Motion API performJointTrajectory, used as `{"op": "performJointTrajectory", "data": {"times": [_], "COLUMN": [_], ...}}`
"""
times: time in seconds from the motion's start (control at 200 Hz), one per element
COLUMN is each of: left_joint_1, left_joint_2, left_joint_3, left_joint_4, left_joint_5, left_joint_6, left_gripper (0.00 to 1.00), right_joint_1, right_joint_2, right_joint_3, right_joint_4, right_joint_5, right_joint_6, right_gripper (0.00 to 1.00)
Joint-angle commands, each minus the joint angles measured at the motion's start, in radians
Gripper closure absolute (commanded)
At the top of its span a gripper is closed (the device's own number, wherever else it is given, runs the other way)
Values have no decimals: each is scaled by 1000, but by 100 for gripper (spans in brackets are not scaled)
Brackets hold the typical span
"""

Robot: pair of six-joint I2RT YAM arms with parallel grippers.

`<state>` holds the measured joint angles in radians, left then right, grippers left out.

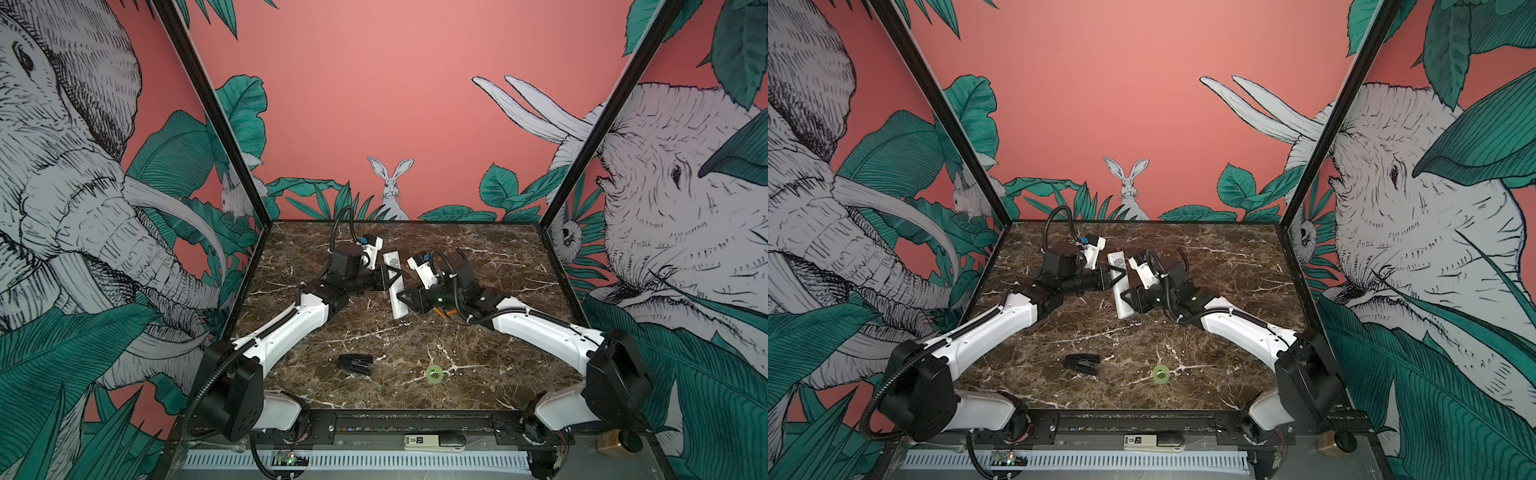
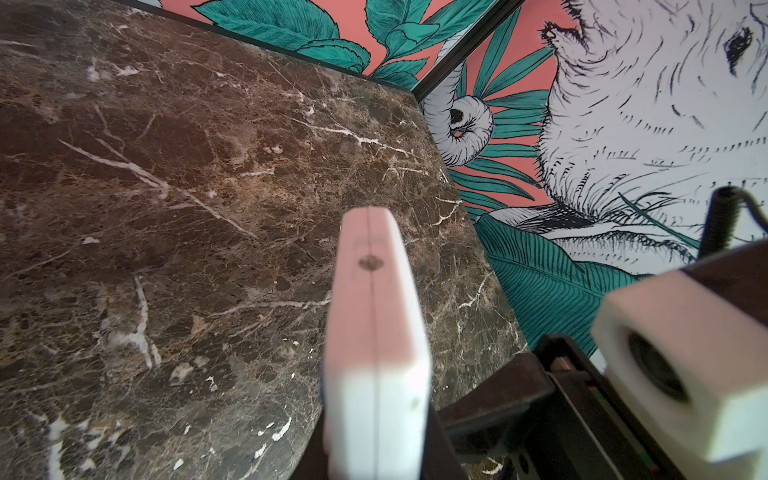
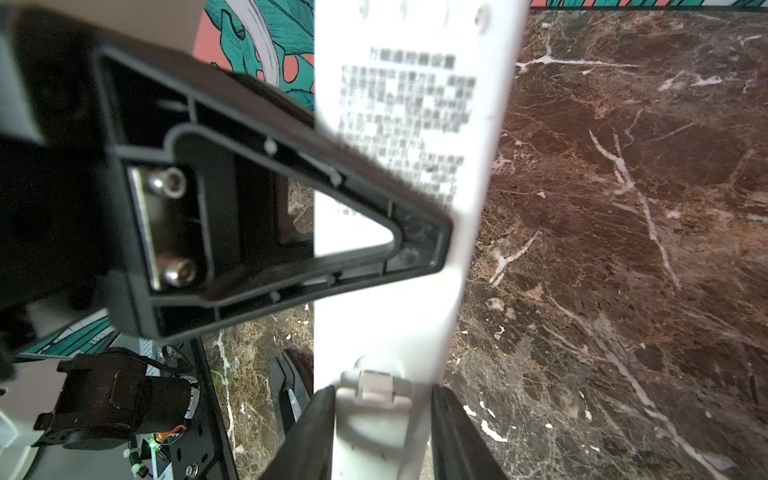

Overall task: Load the batteries into the remote control
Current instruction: 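Pull the white battery cover away from the remote with the right gripper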

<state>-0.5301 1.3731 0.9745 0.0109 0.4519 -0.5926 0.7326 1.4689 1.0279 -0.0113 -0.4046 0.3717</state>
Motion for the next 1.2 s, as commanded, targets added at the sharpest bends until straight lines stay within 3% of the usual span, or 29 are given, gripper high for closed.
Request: {"op": "performJointTrajectory", "data": {"times": [0.0,0.69,1.195], "left_joint_1": [-1,-2,8], "left_joint_2": [-15,-6,11], "left_joint_3": [8,4,-15], "left_joint_4": [24,25,-1], "left_joint_5": [24,2,-74], "left_joint_6": [-3,-5,-4], "left_gripper": [100,100,100], "right_joint_1": [-2,-2,-1], "right_joint_2": [13,-16,-59], "right_joint_3": [18,-3,-14], "right_joint_4": [27,62,48], "right_joint_5": [-4,-13,23], "right_joint_6": [-3,-25,-40], "right_gripper": [63,78,81]}}
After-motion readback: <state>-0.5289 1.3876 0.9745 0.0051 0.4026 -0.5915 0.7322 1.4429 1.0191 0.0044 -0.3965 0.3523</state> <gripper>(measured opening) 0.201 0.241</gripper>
